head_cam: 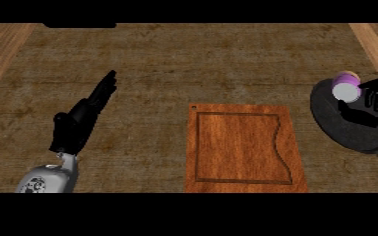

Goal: Pick the can from the cutting board and place it in the pan

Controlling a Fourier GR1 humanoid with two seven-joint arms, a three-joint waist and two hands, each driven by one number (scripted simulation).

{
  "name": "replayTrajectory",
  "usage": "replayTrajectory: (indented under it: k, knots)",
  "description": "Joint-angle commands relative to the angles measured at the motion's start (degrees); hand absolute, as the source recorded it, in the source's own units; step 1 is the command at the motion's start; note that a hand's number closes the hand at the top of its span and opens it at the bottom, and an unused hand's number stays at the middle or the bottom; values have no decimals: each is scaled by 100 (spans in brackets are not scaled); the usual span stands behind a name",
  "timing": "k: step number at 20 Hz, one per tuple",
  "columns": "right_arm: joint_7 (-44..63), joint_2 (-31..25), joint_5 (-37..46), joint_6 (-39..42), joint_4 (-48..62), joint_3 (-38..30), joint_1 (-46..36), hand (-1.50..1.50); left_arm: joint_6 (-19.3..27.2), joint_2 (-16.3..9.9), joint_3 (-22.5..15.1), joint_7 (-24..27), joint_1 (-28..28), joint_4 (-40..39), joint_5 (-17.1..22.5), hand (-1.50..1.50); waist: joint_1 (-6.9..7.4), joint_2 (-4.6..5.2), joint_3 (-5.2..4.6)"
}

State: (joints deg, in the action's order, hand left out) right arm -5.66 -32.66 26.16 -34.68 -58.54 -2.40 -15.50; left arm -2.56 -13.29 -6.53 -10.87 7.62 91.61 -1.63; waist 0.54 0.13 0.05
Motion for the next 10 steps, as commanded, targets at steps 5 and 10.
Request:
replayTrajectory:
  k: [5, 10]
  knots:
    - [586, -201, 18, 1082, 1851, -187, -644, -150, -122, 8, 89, -303, 335, 77, 14, 0, 113, 44, 5]
    - [-775, -69, -422, 1188, 3329, -764, -1457, -150, -238, 21, 115, 113, 42, -66, 6, 0, 174, 64, 18]
